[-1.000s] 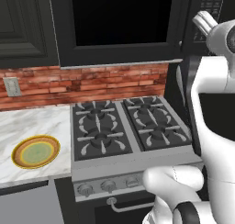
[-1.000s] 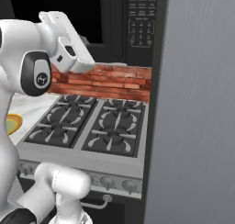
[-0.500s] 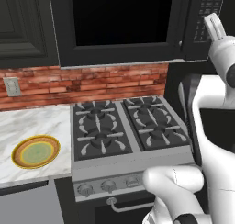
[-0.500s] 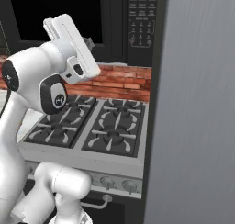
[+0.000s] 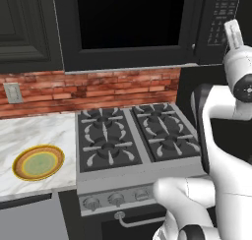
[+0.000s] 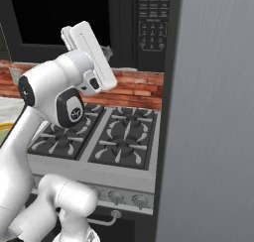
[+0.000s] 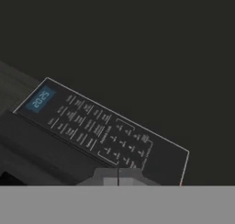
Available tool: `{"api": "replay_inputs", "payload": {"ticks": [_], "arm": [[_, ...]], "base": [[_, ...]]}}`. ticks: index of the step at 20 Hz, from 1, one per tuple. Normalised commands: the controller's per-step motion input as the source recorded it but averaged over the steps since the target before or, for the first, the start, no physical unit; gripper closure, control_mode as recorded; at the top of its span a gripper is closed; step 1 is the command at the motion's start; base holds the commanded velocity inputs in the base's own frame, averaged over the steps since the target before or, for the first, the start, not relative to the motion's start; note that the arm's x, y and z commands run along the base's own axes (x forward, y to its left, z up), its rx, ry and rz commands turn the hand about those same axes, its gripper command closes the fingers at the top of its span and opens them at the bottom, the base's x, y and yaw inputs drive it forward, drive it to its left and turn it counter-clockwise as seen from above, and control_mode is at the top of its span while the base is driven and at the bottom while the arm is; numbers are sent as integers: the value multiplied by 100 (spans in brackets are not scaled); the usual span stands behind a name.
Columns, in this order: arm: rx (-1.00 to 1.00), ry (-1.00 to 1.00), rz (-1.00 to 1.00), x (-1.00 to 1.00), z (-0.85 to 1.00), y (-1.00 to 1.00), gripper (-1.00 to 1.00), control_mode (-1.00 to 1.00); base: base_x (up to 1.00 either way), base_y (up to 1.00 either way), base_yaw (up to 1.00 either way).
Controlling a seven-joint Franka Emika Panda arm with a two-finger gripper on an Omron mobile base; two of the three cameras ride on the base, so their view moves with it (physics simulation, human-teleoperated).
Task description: Pick the broccoli from the counter and place it in the microwave. Then turn on the microwave.
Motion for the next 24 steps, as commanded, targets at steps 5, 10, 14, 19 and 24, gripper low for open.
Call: {"api": "replay_inputs", "payload": {"ticks": [5, 10, 14, 19, 24], "arm": [[10, 0, -10, 2, 0, -13, 100, -100], [13, 0, -7, 17, -1, -14, 100, -100], [14, 0, -1, 29, -14, -21, 100, -100], [13, -4, 0, 36, -25, -24, 100, -100], [9, -9, 0, 25, -21, -24, 100, -100]], "base": [[0, 0, 0], [0, 0, 0], [0, 0, 0], [0, 0, 0], [0, 0, 0]]}}
